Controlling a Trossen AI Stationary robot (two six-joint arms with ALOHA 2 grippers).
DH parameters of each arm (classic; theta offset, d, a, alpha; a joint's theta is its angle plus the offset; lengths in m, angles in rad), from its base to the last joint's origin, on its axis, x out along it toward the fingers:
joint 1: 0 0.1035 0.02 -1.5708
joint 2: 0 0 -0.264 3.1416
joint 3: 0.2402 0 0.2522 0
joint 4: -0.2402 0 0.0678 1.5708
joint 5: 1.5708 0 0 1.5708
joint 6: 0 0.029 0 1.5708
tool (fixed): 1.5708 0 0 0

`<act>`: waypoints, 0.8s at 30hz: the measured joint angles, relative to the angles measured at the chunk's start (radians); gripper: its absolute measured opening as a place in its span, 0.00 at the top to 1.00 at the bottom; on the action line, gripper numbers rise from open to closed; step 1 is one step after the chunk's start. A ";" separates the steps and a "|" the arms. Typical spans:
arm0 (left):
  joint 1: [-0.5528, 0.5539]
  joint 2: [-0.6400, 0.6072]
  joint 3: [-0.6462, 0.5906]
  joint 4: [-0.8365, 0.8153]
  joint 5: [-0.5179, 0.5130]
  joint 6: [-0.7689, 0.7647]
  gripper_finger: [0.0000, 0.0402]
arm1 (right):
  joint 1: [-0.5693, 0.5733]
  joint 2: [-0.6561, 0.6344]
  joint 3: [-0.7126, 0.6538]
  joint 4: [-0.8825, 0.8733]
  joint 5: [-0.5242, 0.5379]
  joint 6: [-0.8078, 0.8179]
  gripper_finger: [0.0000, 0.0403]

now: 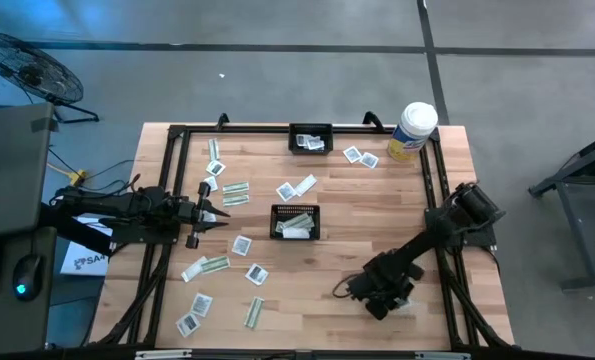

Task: Pick & Place First Aid Supplies
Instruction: Put the towelette pack into the top black basket

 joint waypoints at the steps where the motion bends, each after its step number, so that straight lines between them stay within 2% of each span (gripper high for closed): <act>1: 0.000 0.000 0.000 0.000 0.000 0.000 0.77 | -0.010 0.000 0.023 -0.020 0.035 -0.014 0.67; 7: 0.000 0.000 0.000 0.000 0.000 0.000 0.77 | -0.036 0.003 0.195 -0.200 0.245 -0.063 0.67; 11: 0.000 0.000 0.000 0.000 0.000 0.000 0.77 | -0.022 0.003 0.300 -0.295 0.345 -0.028 0.66; 17: 0.000 0.000 0.000 0.000 0.000 0.000 0.77 | 0.043 0.003 0.387 -0.297 0.449 0.047 0.67; 24: 0.000 0.000 0.000 0.000 0.000 0.000 0.77 | 0.134 0.003 0.396 -0.284 0.552 0.201 0.67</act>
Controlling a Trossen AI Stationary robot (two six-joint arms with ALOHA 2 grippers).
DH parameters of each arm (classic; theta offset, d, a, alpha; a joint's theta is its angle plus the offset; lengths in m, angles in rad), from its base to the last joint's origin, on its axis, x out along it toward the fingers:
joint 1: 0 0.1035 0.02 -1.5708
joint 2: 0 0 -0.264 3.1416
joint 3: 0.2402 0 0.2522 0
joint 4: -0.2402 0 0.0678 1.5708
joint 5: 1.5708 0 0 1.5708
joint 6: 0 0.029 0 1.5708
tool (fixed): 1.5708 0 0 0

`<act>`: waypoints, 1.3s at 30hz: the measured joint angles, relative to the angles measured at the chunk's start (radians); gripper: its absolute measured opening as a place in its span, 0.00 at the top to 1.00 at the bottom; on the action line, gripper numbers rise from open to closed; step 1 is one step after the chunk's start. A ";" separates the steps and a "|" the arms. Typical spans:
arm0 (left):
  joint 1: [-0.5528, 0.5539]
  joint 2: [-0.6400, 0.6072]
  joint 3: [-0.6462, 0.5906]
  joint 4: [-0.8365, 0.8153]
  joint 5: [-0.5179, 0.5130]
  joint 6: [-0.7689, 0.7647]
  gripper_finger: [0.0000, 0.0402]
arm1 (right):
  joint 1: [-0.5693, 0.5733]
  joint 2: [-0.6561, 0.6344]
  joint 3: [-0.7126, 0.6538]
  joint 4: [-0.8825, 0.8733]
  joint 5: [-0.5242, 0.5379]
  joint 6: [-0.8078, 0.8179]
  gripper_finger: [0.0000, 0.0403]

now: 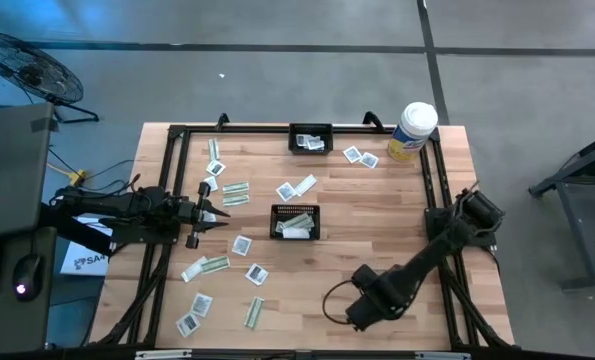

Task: Pick & Place First Aid Supplies
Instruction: Put the towelette pack into the top black basket

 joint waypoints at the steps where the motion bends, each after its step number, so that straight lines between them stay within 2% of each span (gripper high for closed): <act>1: 0.000 0.000 0.000 0.000 0.000 0.000 0.77 | 0.011 0.000 0.000 0.001 0.012 0.016 0.66; 11: 0.000 0.000 0.000 0.000 0.000 0.000 0.77 | 0.075 0.000 0.000 -0.005 0.057 0.061 0.66; 21: 0.000 0.000 0.000 0.000 0.000 0.000 0.77 | 0.089 -0.001 0.000 0.001 0.209 0.067 0.66; 31: 0.000 0.000 0.000 0.000 0.000 0.000 0.77 | 0.115 -0.001 0.000 0.010 0.097 0.187 0.66; 39: 0.000 0.000 0.000 0.000 0.000 0.000 0.77 | 0.132 0.001 0.000 0.078 0.163 0.248 0.66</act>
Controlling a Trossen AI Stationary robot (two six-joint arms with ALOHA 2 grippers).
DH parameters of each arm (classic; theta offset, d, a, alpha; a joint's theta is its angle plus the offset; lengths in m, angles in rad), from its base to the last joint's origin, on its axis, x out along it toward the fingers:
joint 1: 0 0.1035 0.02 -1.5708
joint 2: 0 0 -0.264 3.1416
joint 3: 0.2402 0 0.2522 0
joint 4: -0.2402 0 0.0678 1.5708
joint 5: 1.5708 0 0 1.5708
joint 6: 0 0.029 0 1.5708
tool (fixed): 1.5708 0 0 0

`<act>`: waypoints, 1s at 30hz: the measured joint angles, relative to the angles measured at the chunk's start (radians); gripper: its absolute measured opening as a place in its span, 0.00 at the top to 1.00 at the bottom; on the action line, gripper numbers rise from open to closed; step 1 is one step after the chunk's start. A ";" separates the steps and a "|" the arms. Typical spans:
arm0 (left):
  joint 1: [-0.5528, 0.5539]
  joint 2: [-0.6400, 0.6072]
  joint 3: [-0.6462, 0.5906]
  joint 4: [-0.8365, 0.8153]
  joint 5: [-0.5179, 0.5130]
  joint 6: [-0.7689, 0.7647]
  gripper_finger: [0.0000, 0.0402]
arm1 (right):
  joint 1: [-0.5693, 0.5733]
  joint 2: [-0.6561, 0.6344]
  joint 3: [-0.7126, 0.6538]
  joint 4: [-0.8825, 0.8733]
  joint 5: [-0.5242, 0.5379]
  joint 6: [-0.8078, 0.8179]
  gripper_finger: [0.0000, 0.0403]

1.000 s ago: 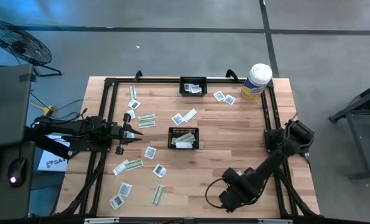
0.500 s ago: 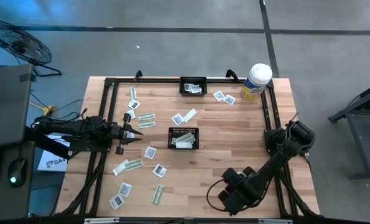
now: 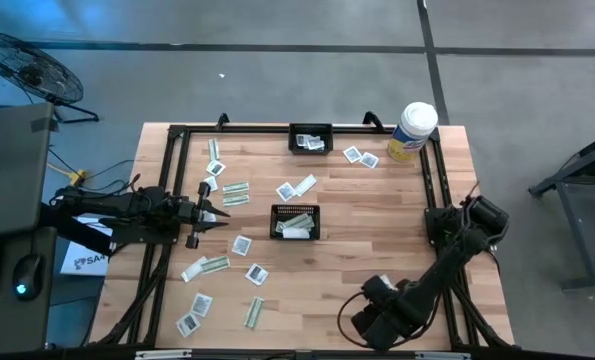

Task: Pick & Place First Aid Supplies
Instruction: Put the towelette pack into the top black basket

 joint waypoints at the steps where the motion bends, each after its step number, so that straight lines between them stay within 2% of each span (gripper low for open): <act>1: 0.000 0.000 0.000 0.000 0.000 0.000 0.77 | -0.002 0.003 0.000 0.005 0.000 0.000 0.66; 8: 0.000 0.000 0.000 0.000 0.000 0.000 0.77 | -0.023 0.038 0.000 0.014 -0.067 -0.011 0.66; 14: 0.000 0.000 0.000 0.000 0.000 0.000 0.77 | -0.034 0.040 -0.018 0.016 -0.078 -0.100 0.67; 19: 0.000 0.000 0.000 0.000 0.000 0.000 0.77 | -0.066 0.040 -0.137 0.122 -0.189 -0.154 0.67; 21: 0.000 0.000 0.000 0.000 0.000 0.000 0.77 | -0.078 0.040 -0.169 0.147 -0.203 -0.163 0.67; 30: 0.000 0.000 0.000 0.000 0.000 0.000 0.77 | -0.129 0.038 -0.173 0.094 -0.316 -0.242 0.68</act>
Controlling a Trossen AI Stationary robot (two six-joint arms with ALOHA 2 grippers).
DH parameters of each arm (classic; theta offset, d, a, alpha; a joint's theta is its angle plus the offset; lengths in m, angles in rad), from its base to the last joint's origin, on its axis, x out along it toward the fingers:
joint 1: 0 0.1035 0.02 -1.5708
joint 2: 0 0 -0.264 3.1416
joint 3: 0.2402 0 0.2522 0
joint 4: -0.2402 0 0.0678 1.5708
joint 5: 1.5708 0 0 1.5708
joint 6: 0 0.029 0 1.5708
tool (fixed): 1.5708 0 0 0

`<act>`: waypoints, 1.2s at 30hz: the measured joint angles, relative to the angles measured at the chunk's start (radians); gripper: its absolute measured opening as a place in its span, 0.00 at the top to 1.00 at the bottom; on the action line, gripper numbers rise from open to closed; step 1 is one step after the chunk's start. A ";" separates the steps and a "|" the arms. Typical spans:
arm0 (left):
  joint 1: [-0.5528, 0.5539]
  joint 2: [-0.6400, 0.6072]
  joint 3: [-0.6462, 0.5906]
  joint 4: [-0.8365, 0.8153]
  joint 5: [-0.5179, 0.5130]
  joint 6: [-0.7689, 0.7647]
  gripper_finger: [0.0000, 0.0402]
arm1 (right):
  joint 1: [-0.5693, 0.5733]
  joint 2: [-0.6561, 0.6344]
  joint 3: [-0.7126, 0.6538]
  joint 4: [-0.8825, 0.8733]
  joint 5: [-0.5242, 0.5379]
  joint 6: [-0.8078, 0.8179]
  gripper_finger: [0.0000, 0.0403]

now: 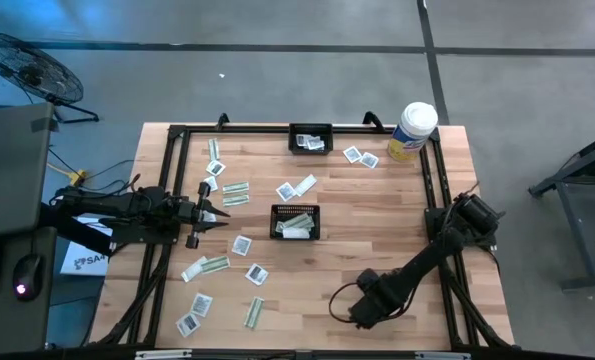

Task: Pick & Place First Aid Supplies
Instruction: Put the towelette pack into the top black basket

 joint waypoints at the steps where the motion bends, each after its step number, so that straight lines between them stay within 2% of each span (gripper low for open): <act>1: 0.000 0.000 0.000 0.000 0.000 0.000 0.77 | -0.002 0.000 -0.001 -0.009 -0.010 -0.001 0.68; 17: 0.000 0.000 0.000 0.000 0.000 0.000 0.77 | -0.037 -0.029 -0.012 -0.011 -0.014 -0.046 0.68; 26: 0.000 0.000 0.000 0.000 0.000 0.000 0.77 | -0.044 -0.034 -0.071 0.088 0.003 -0.038 0.68; 31: 0.000 0.000 0.000 0.000 0.000 0.000 0.77 | -0.061 -0.037 -0.109 0.116 -0.022 -0.052 0.71; 36: 0.000 0.000 0.000 0.000 0.000 0.000 0.77 | -0.076 -0.039 -0.148 0.174 -0.045 -0.057 0.78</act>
